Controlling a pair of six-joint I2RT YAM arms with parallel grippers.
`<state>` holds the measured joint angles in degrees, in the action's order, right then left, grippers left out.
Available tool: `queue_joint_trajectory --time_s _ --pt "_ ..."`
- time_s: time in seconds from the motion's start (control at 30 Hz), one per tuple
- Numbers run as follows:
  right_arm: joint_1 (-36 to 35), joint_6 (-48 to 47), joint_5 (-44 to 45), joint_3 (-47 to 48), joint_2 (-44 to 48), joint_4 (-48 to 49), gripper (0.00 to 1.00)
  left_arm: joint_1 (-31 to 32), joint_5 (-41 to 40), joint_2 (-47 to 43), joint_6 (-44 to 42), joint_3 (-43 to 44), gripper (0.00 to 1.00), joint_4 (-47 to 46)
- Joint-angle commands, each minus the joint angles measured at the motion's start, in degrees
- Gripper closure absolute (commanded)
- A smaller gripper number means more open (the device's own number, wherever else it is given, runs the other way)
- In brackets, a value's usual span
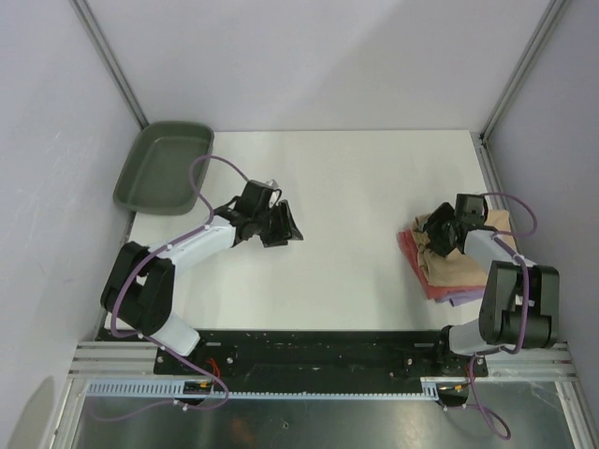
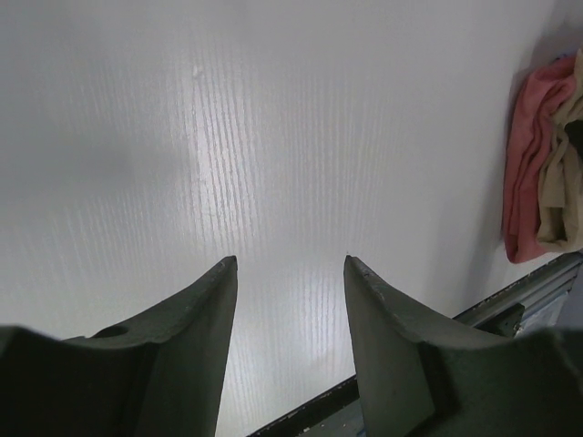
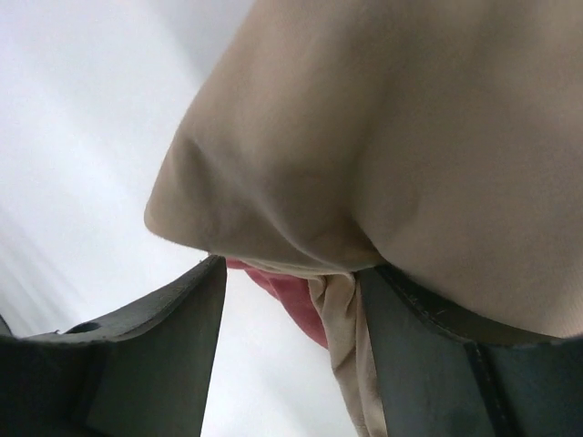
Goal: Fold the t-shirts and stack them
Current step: Put the neatly folded tshirt into the corner of the board with the right arm
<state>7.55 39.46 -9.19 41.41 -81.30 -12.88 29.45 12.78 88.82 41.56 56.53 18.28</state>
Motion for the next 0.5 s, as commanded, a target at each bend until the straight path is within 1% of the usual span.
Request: queue_joint_trajectory --time_s 0.0,0.23,0.33,0.47 --pt "1.5 0.9 2.3 1.5 -5.4 6.7 0.35 -0.1 0.8 -3.0 -0.3 -0.5 0.46 -1.4" --pt "2.1 2.5 1.6 4.0 -6.2 7.7 0.35 -0.1 0.8 -2.6 -0.1 -0.3 0.45 -1.4" --pt "1.4 2.6 0.5 4.4 -3.9 5.5 0.35 -0.1 0.6 -3.1 -0.2 -0.2 0.45 -1.4" --pt "-2.3 2.0 1.1 4.6 2.2 -0.5 0.35 -0.1 0.4 -3.9 -0.6 -0.4 0.44 -1.4"
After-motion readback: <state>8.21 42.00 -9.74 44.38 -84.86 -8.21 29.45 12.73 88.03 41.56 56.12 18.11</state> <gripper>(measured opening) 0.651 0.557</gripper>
